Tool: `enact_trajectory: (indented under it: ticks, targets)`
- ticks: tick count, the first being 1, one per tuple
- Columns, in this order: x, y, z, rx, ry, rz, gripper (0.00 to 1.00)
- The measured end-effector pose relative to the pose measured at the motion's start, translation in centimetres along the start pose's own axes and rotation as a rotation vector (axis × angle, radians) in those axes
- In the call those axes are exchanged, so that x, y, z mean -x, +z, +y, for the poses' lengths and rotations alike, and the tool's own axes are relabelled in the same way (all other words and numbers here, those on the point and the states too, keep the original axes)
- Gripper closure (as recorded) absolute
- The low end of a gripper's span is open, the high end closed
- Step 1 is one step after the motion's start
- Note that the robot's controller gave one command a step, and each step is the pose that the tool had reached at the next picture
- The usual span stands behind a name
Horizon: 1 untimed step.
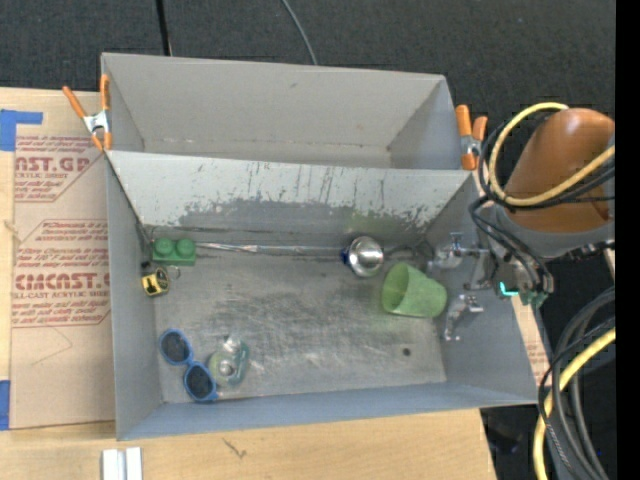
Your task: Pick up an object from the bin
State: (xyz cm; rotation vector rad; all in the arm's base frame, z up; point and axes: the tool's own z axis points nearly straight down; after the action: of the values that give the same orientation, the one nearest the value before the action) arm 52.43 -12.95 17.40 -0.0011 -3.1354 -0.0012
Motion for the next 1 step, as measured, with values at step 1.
enact_trajectory:
  ticks: [1]
  targets:
    - [4.81, 10.07, 2.51, -0.004, -0.142, -0.014, 0.00]
